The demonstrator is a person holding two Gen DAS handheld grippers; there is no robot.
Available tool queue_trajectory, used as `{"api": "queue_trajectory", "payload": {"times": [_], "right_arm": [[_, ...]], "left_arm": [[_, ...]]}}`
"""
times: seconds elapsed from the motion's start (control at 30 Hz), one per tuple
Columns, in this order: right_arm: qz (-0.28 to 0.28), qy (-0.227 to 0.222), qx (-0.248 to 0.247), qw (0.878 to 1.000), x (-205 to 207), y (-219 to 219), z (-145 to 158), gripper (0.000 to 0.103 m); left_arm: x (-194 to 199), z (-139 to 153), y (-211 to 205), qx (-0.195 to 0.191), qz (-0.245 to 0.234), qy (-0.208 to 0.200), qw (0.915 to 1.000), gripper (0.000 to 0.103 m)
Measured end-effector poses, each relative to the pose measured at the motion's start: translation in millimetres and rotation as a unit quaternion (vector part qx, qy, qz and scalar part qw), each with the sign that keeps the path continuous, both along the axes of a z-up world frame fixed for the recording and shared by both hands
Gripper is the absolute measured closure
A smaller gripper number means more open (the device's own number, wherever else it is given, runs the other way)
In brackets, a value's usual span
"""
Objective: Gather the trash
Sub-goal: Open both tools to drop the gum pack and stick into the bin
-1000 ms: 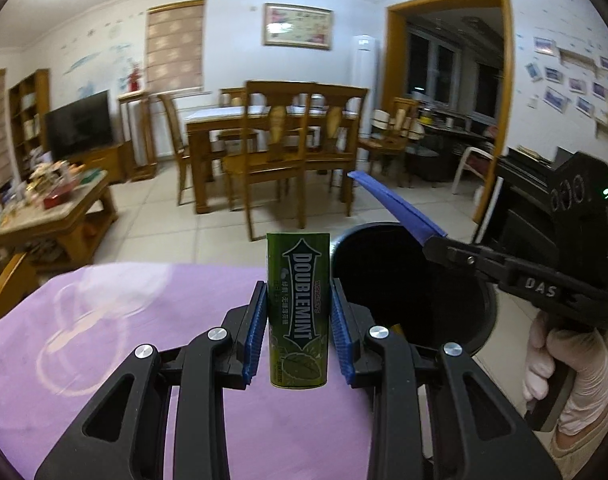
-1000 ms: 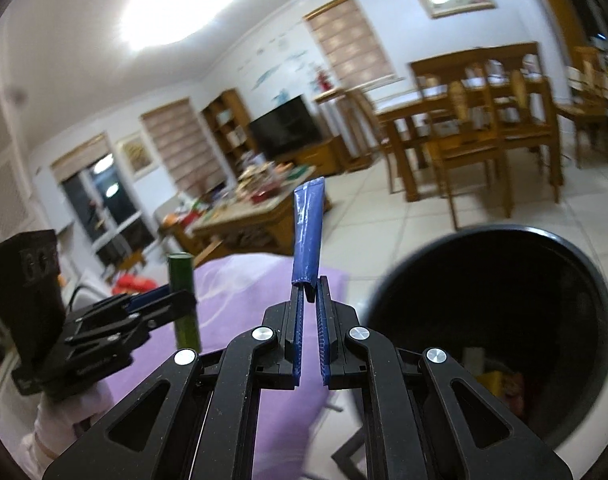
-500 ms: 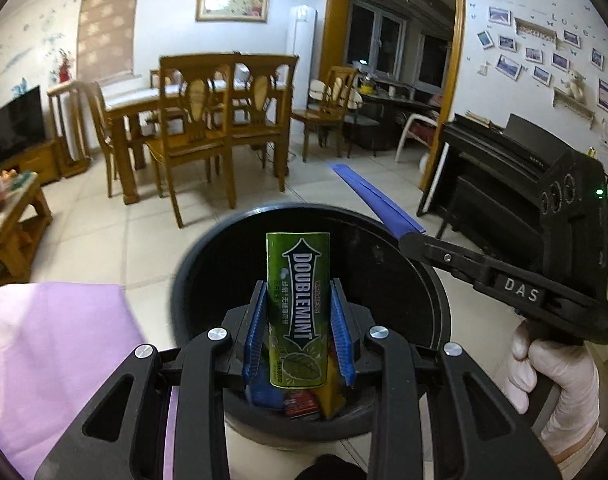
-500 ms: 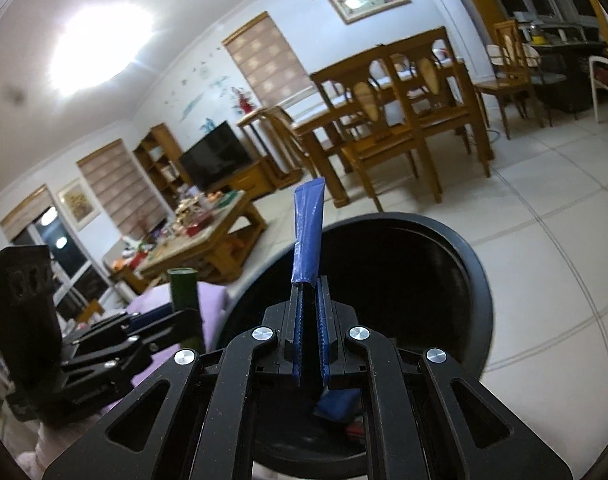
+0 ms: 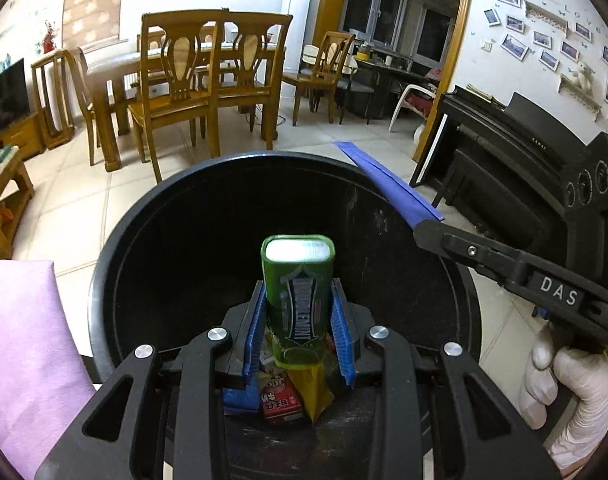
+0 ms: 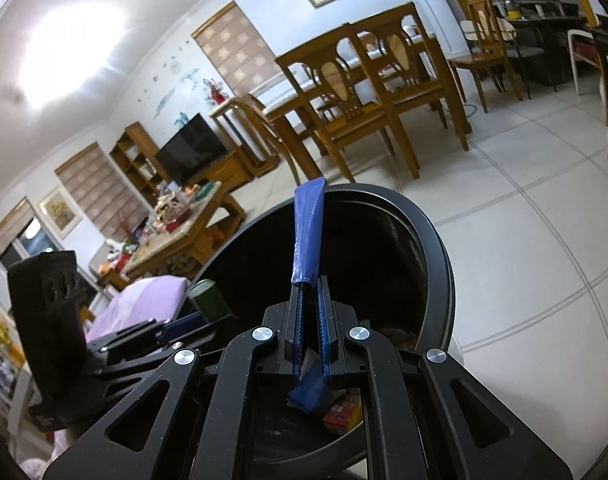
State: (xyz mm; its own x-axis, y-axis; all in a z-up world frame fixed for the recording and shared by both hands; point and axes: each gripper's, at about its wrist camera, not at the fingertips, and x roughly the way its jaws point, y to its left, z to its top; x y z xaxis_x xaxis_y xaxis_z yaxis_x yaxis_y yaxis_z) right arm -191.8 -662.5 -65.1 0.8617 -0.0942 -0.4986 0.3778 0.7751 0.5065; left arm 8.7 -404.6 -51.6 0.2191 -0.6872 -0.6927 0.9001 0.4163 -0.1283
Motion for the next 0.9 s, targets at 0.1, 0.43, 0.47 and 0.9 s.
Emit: {"api": "queue_trajectory", "payload": {"times": [0.1, 0.43, 0.47, 0.9], "right_arm": [[0.001, 0.004, 0.002, 1.000, 2.0, -1.5, -3.4, 0.095], [-0.009, 0.001, 0.007, 1.000, 3.1, -0.9, -1.8, 0.065], [-0.009, -0.004, 0.006, 1.000, 2.8, -0.7, -1.3, 0.064], [-0.033, -0.048, 0.025, 0.998, -5.1, -4.3, 2.3, 0.005]], "left_arm": [[0.9, 0.2, 0.5, 0.002, 0.000, 0.005, 1.0000, 0.072], [-1.7, 6.9, -3.4, 0.005, 0.009, -0.008, 0.9999, 0.060], [-2.3, 6.6, -2.3, 0.005, 0.011, -0.013, 0.9998, 0.046], [-11.5, 12.1, 3.3, 0.014, 0.030, -0.054, 0.9980, 0.005]]}}
